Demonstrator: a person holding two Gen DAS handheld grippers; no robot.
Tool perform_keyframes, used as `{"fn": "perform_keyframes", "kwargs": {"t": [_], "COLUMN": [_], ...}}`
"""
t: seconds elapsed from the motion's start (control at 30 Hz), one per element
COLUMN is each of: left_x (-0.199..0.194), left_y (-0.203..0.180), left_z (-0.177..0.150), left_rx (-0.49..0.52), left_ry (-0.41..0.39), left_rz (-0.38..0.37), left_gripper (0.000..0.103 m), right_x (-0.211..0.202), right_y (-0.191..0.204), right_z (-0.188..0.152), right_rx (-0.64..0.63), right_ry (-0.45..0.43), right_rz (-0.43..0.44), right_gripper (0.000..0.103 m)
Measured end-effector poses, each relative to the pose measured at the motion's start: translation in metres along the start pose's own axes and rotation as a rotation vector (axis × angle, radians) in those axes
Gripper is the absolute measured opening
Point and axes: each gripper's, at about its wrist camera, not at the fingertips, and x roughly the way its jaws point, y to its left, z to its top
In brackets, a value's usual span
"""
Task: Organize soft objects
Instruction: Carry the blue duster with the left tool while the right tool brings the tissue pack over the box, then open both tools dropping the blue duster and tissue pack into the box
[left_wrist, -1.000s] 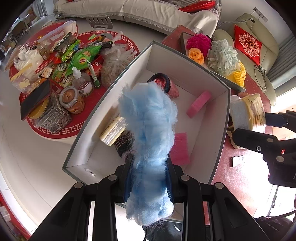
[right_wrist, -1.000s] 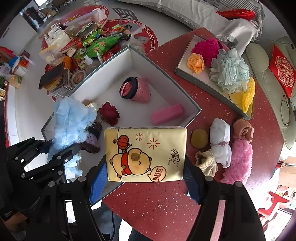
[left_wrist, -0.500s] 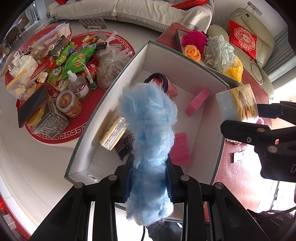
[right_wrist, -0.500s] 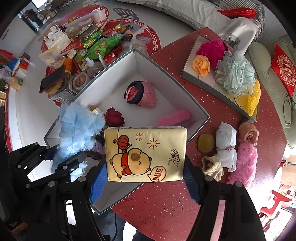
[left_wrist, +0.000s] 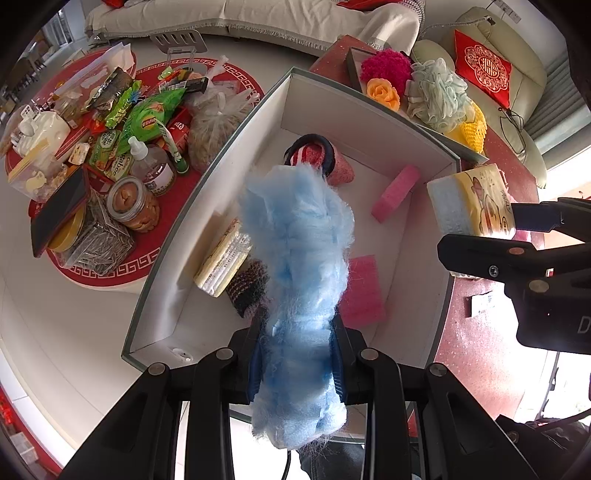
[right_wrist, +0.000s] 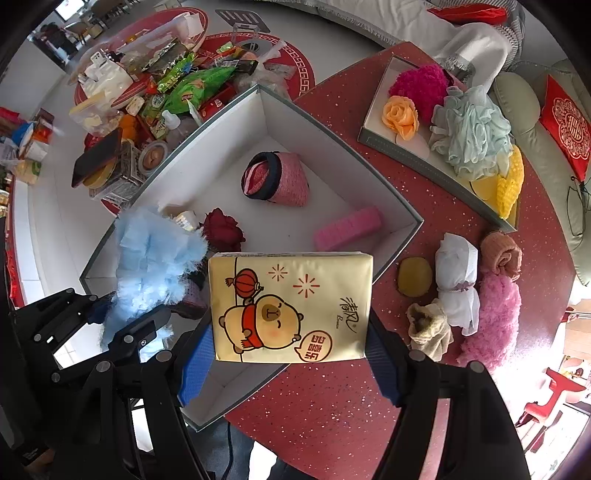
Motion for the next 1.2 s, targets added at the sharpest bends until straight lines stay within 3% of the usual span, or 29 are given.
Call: {"fn": "perform_keyframes", "kwargs": {"t": [0.83, 0.87, 0.93, 0.97, 1.0, 1.2], "left_x": [0.016, 0.016, 0.016, 0.015, 0.013, 0.014], "left_y": [-0.001, -0.001, -0.002, -0.002, -0.004, -0.01], "left_z": [0.004, 0.004, 0.005, 0.005, 0.005, 0.006], "left_rx": [-0.001, -0.003, -0.005, -0.005, -0.002, 0.029], "left_ry": [0.039, 0.04, 0.035, 0.028, 0.02, 0.037], "left_rz": [0.02, 0.022, 0.043, 0.056, 0.065, 0.088], "left_gripper": [0.032, 0.035, 0.071, 0.097, 0.102, 0.102], "right_x": [0.021, 0.022, 0.023, 0.023, 0.024, 0.024], "right_y": [0.003, 0.002, 0.001, 0.0, -0.002, -0.012], "right_z": [0.007, 0.008, 0.009, 0.008, 0.008, 0.001], "right_rx": [0.008, 0.01, 0.019, 0.026, 0.035, 0.102], "right_ry": [0.032, 0.032, 0.032, 0.033, 0.036, 0.018], "right_rz": [0.006, 0.013, 0.035, 0.053, 0.073, 0.124], "right_gripper": [0.077, 0.077, 0.08, 0.083, 0.084, 0.086]}}
